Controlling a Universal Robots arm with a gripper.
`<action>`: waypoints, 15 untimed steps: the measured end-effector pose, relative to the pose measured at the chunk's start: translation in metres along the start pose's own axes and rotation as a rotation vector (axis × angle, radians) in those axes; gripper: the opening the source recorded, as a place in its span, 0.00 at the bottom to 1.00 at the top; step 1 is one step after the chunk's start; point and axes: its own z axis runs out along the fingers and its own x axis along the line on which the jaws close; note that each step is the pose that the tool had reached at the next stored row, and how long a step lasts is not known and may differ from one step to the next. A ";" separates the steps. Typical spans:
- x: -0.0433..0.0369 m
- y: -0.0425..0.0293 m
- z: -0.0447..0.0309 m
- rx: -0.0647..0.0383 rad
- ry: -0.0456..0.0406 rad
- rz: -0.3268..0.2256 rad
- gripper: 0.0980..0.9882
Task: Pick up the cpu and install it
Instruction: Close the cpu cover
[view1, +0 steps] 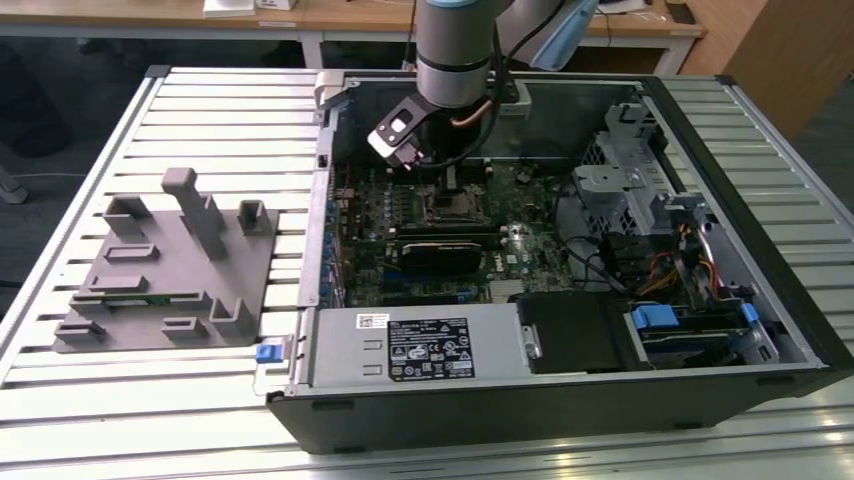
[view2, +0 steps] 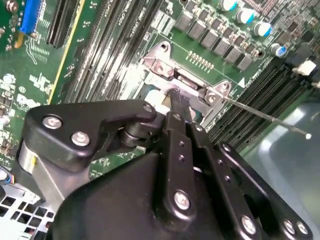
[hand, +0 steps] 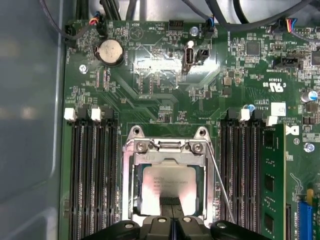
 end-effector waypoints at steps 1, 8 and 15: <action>0.0001 0.0003 0.0000 0.000 0.0002 0.000 0.01; 0.0001 0.0015 -0.0100 0.000 0.0007 0.000 0.01; 0.0001 0.0134 -0.0096 0.000 0.0007 0.000 0.01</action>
